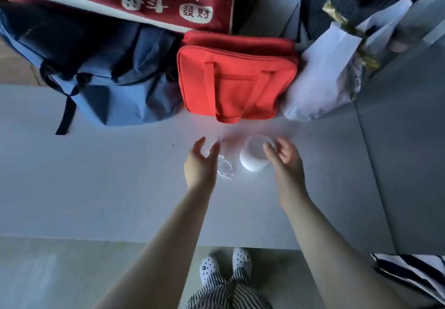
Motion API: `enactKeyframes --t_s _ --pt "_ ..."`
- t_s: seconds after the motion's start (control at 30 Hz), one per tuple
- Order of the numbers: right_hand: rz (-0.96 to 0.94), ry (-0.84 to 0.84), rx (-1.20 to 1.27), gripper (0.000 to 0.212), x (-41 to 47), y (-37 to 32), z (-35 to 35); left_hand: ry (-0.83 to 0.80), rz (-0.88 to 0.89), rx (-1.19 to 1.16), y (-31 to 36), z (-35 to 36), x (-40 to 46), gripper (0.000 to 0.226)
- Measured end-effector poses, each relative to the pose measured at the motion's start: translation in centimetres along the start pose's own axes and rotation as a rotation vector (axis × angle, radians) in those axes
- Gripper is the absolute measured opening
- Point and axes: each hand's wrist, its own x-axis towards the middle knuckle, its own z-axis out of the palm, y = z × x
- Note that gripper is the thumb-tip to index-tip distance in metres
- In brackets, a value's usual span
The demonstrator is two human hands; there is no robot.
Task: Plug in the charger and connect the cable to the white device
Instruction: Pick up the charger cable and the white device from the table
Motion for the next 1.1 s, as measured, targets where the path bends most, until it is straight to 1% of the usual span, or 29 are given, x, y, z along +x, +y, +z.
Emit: enactKeyframes --t_s 0.07,0.1,0.17,0.23,0.33,0.4,0.53,0.7,0.77,0.83,0.87,0.93,0.97,1.03,1.1 --pt "-0.012 0.002 -0.015 0.078 0.6 1.4 0.5 0.062 0.001 0.069 -1.0 1.2 0.5 0.061" --pt "-0.027 -0.002 -0.019 0.084 0.7 2.1 0.7 0.081 0.019 0.084 -1.7 1.9 0.7 0.063" --pt "-0.056 0.010 -0.025 0.087 1.0 3.6 1.1 0.102 0.096 0.076 -2.8 3.3 1.2 0.064" --pt "-0.105 0.032 -0.061 0.090 1.5 4.6 1.4 0.131 0.195 0.080 -3.6 4.6 2.1 0.059" --pt "-0.200 0.063 -0.147 0.096 2.0 5.4 1.9 0.203 0.307 0.166 -4.6 5.9 3.0 0.052" --pt "-0.228 0.080 -0.190 0.092 2.2 5.6 2.1 0.215 0.333 0.173 -5.2 6.4 3.1 0.048" --pt "-0.224 0.095 -0.248 0.077 2.3 5.3 2.1 0.160 0.377 0.139 -5.4 6.1 2.6 0.043" --pt "-0.208 0.073 -0.211 0.077 2.0 4.3 2.4 0.146 0.329 0.004 -4.8 4.5 2.1 0.045" --pt "-0.197 0.059 -0.190 0.071 1.8 3.7 2.8 0.202 0.244 -0.099 -4.1 3.6 2.0 0.041" --pt "-0.187 0.040 -0.157 0.064 1.7 2.8 3.4 0.256 0.086 -0.292 -3.3 2.5 2.0 0.033" --pt "-0.174 0.027 -0.133 0.063 1.6 2.5 3.8 0.256 -0.005 -0.434 -3.1 1.8 2.2 0.028" --pt "-0.148 -0.017 -0.094 0.064 1.2 1.7 4.8 0.190 -0.153 -0.767 -2.9 -0.3 2.0 0.022" --pt "-0.139 -0.044 -0.084 0.065 0.8 1.2 5.4 0.152 -0.196 -0.900 -2.9 -1.4 1.7 0.021" --pt "-0.130 -0.116 -0.069 0.066 0.0 0.2 7.0 0.124 -0.236 -1.028 -2.9 -4.2 1.0 0.017" --pt "-0.133 -0.203 -0.065 0.065 -1.3 -1.0 9.0 0.178 -0.253 -1.097 -3.0 -7.4 0.1 0.014"
